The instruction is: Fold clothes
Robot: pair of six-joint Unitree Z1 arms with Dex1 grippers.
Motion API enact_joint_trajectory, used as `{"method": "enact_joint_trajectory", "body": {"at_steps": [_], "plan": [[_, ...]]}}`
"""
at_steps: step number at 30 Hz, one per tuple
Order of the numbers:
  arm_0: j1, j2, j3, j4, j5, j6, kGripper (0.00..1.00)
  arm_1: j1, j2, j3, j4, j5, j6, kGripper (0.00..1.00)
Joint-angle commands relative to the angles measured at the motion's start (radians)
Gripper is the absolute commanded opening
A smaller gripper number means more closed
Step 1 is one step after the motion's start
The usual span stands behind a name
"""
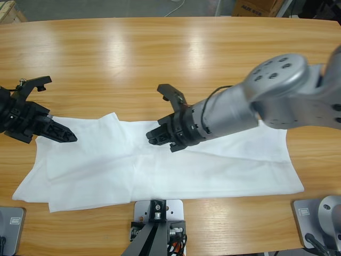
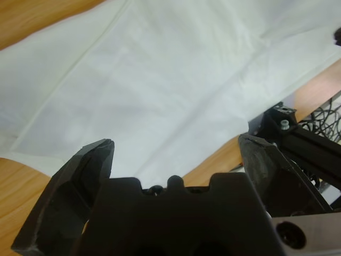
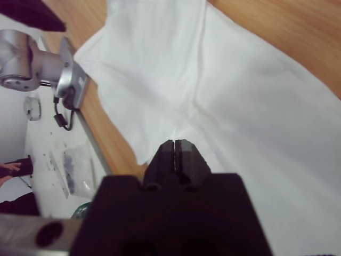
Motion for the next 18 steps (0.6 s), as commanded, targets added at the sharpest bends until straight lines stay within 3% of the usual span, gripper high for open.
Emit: {"method": "enact_joint_trajectory", "body": {"at_steps": [1,18], "plan": [[0.01,0.049,0.003,0.004,-0.033,0.015,0.904,-0.027,0.169,0.009,-0.08,0.031,-0.011,0.0],[0.01,0.058,0.006,0.015,-0.035,0.017,0.904,-0.038,0.206,0.072,-0.13,0.033,-0.008,0.0]]}}
